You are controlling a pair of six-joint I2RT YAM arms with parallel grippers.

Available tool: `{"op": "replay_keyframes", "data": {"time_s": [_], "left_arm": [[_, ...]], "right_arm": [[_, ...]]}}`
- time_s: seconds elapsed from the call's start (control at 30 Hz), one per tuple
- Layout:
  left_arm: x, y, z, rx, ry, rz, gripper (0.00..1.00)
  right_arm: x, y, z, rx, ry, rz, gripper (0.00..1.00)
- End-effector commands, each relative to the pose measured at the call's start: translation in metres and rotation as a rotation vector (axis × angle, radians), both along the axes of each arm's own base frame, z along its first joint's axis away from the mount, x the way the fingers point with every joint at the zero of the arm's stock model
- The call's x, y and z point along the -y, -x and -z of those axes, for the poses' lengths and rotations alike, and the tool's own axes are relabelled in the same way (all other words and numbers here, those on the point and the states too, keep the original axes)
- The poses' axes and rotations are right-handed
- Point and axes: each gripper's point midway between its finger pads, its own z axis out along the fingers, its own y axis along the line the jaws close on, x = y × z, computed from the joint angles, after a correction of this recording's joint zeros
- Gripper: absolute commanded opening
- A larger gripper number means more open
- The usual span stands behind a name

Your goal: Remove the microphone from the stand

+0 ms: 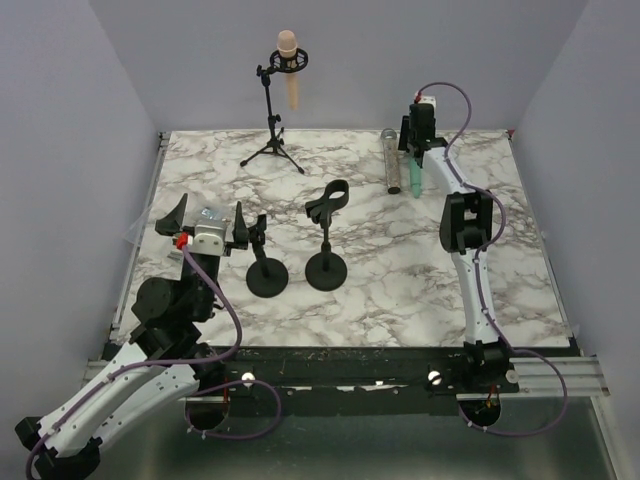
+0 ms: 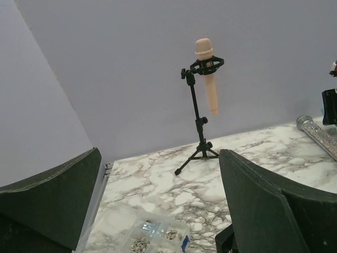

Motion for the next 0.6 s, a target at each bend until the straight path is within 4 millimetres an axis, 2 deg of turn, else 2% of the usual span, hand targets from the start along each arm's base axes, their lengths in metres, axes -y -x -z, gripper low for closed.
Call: {"op": "replay_keyframes", "data": {"time_s": [0.0,0.3,0.57], "left_arm": [[-0.003,-0.002,-0.002,0.012,0.003,-0.023,0.98],[-0.001,-0.005,0.0,0.009,0.001,-0.016,0.98],[0.001,-0.007,0.002,0.002,-0.006,-0.015,0.98]], "right_arm": [[-0.001,-0.015,0.003,0.054,-0.056,-0.016,0.25],[-0.004,-0.016,0.019,0.042,-0.055,-0.035,0.37],[-0.008,-0.016,0.017,0.043,-0.072,-0.055,0.54]]}}
